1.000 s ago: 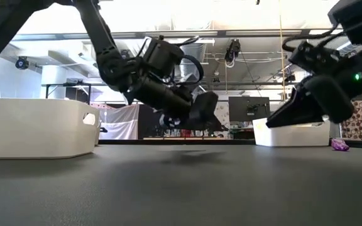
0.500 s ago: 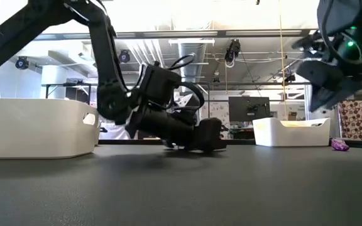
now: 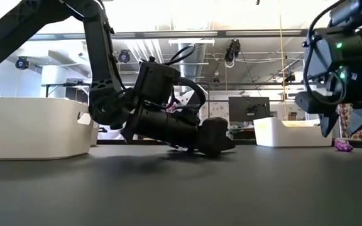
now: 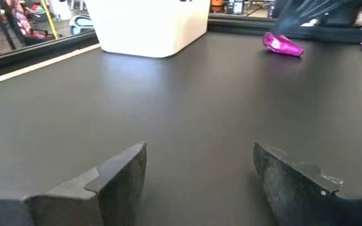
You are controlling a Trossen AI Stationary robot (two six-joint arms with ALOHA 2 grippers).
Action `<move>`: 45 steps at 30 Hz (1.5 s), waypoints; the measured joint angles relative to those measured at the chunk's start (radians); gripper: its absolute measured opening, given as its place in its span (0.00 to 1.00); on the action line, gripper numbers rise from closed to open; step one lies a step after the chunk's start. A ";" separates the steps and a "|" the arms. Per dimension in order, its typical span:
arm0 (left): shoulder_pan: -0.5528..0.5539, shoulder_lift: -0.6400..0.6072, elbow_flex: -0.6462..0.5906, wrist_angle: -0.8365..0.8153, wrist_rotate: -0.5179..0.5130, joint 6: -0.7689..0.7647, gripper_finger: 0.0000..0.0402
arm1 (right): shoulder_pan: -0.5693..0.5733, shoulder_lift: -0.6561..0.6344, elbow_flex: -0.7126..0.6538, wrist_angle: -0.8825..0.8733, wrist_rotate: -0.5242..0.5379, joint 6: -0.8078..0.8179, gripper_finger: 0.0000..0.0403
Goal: Sort produce into baskets
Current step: Move the violet eggplant to the top center of the table
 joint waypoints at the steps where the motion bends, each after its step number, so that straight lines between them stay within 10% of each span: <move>1: -0.003 0.000 0.000 0.000 0.000 0.001 0.69 | -0.006 0.000 -0.008 0.016 -0.006 -0.005 0.59; 23: -0.001 0.006 -0.001 0.050 -0.114 0.021 0.69 | -0.027 0.001 -0.056 0.228 -0.033 -0.165 0.22; 34: 0.007 0.008 0.000 0.071 -0.117 0.036 0.69 | -0.101 0.036 0.198 0.263 0.080 -0.450 0.15; 45: 0.009 0.008 0.001 0.072 -0.118 0.042 0.69 | -0.300 0.385 0.501 0.423 0.020 -0.919 0.16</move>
